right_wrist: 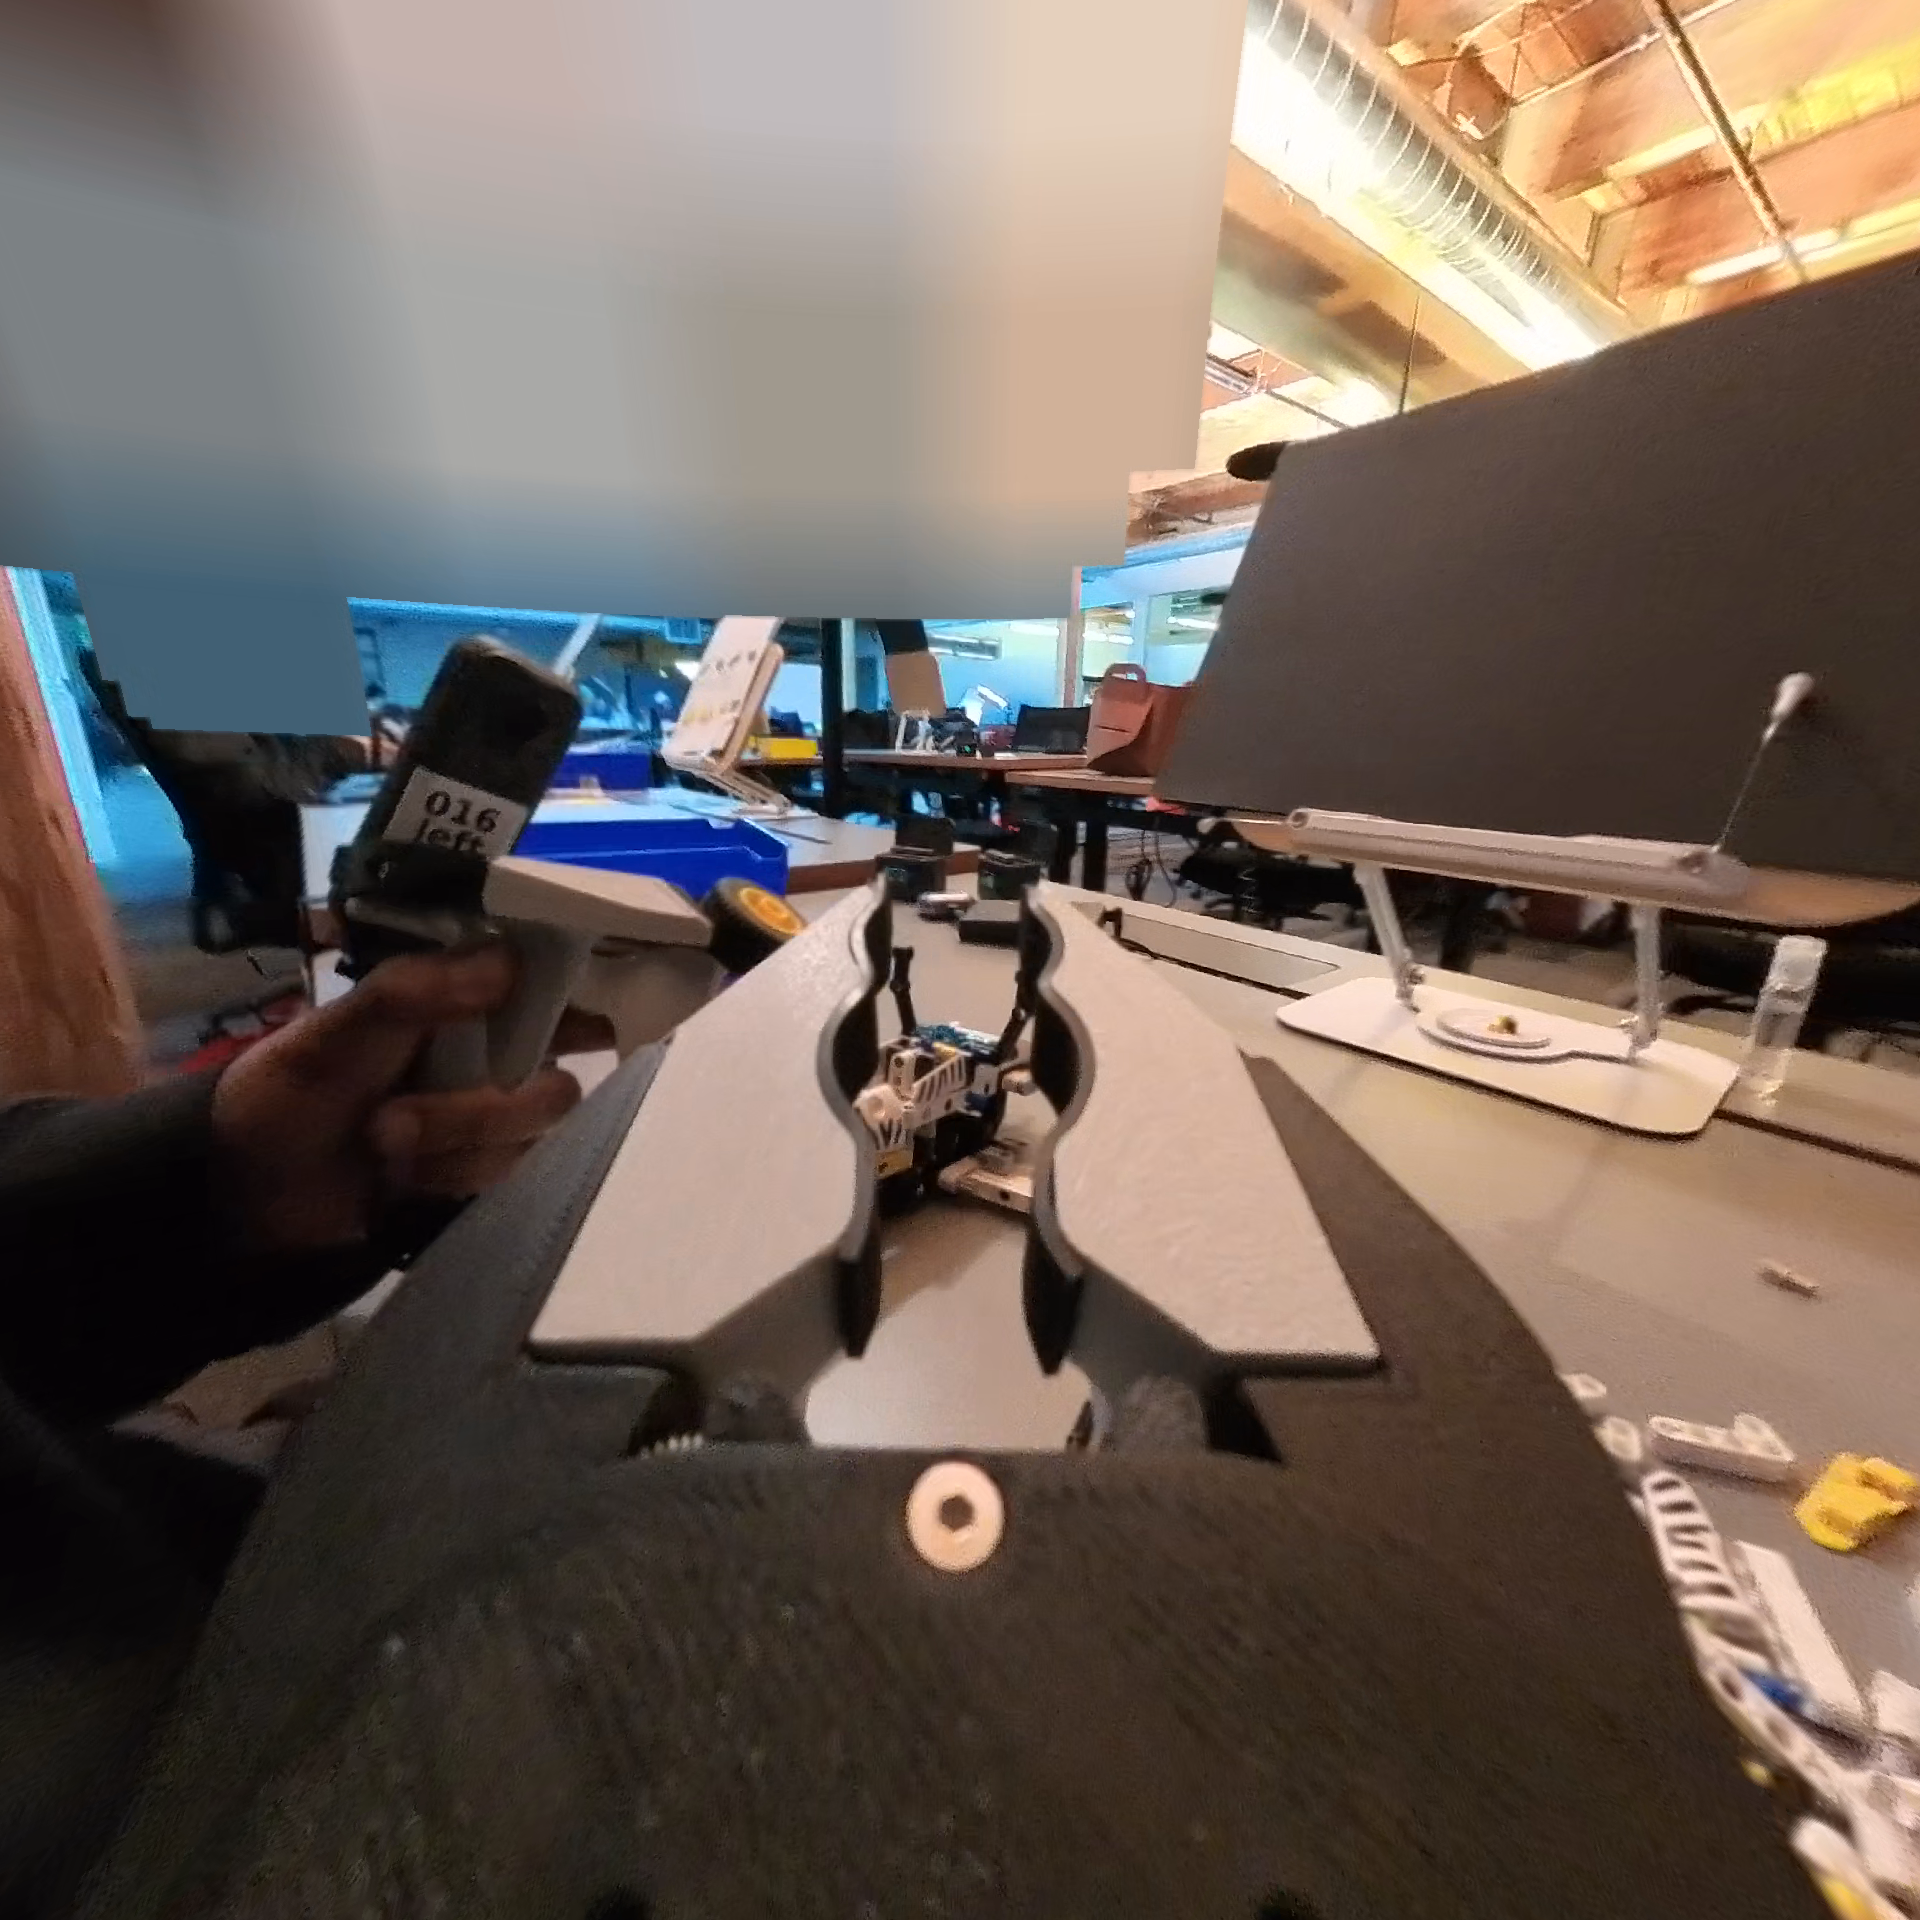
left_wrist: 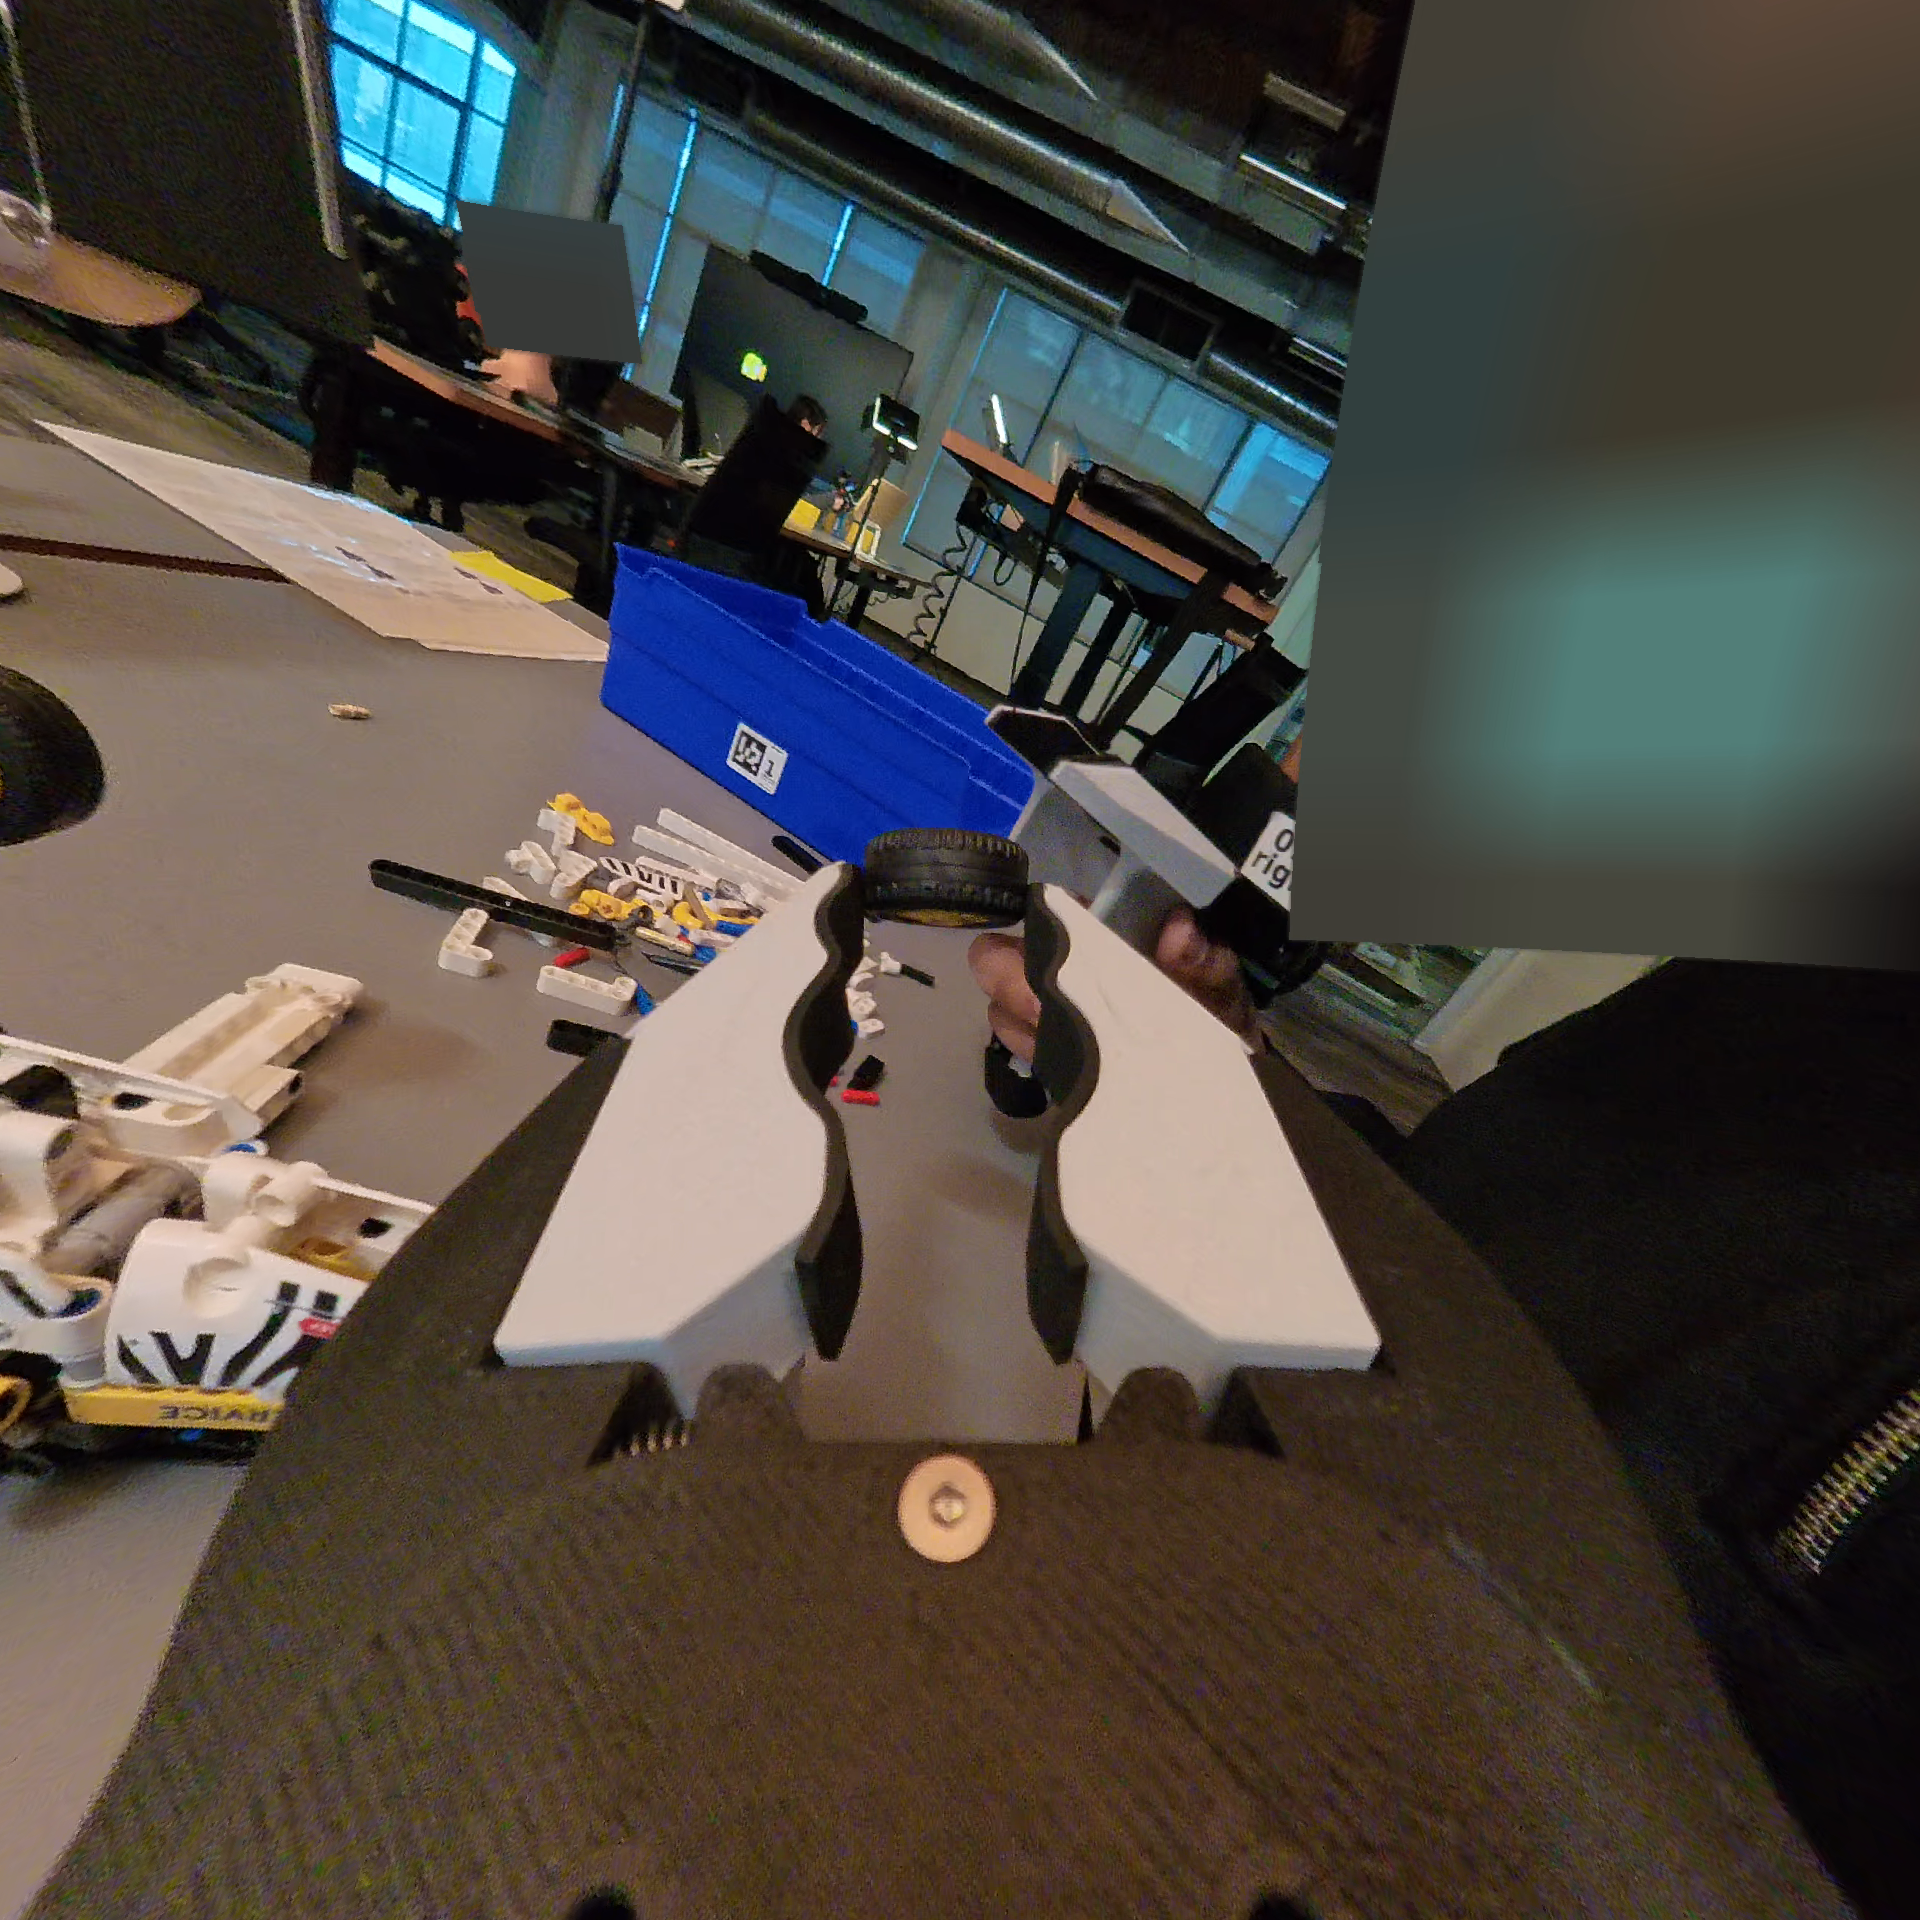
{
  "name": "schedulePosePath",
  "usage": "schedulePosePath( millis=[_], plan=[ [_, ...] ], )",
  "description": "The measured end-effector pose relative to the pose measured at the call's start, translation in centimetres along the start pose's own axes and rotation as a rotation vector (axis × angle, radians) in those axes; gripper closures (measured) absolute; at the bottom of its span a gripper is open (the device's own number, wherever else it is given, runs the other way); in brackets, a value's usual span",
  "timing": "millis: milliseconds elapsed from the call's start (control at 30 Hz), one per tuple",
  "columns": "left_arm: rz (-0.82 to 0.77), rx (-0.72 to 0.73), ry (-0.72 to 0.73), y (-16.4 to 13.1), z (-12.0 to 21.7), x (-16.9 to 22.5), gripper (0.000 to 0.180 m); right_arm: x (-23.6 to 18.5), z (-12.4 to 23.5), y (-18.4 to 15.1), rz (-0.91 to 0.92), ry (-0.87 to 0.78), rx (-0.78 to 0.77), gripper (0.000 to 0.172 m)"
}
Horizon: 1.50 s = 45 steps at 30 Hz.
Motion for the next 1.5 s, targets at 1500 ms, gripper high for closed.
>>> schedulePosePath(
  millis=[1500],
  plan=[
    [-0.120, 0.144, 0.152, 1.3, 6.8, -5.1, 0.154, -4.0, -8.0, -8.6, -0.366, 0.270, -0.502, 0.128]
  ],
)
Point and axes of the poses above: each gripper's, where its closed fingertips meet, z back along the fingers, y out of its top, x = y × z across the jaws, the point moved 1 cm from there along z, back along the fingers, and after that the axes turned 1 degree about y, right-handed, at the moved point
